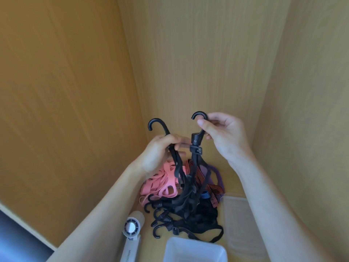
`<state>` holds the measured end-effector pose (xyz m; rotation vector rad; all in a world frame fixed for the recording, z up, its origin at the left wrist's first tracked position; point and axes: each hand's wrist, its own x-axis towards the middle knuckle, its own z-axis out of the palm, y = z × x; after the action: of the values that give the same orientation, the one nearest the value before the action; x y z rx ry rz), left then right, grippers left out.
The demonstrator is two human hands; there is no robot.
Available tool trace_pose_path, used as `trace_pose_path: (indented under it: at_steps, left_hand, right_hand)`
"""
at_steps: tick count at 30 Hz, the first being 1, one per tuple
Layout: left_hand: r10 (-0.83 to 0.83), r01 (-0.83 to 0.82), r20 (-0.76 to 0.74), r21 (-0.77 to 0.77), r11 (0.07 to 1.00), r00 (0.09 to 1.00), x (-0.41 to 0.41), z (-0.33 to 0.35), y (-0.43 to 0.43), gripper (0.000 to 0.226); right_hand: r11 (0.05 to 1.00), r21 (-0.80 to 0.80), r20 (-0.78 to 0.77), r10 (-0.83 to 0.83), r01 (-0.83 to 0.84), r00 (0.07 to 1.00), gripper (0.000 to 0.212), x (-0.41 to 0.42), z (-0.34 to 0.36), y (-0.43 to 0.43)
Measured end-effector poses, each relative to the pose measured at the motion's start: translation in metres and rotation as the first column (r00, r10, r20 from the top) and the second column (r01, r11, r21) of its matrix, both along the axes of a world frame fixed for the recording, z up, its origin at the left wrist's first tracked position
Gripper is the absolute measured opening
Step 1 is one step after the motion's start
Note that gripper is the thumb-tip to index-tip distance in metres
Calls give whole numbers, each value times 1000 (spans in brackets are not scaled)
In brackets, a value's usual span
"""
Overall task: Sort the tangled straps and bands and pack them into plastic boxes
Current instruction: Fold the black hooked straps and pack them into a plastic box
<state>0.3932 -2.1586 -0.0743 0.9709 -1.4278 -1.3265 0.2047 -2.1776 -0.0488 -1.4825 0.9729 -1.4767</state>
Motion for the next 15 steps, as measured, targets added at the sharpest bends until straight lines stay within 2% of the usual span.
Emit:
trace_pose_path:
  at_steps: [3, 8, 13, 15]
  left_hand:
    - [69, -68, 12, -31, 997, 998, 4, 3, -2, 9]
    - [86, -84, -110, 26, 996, 990, 12, 5, -1, 17]
    - [147, -143, -37, 79, 987, 988, 16, 7, 3, 26]
    - [151, -152, 12, 80, 985, 988, 18, 6, 5, 31]
  right_hand:
    - [999, -14, -28, -48, 48, 998, 10, 0, 0, -1]
    - [986, -39, -67, -165, 163, 984, 8, -2, -4, -6]
    - [948, -43, -80, -318, 315, 945, 10, -7, -15, -13]
    - [961, 38, -47, -271, 273, 961, 11, -11, -19, -16]
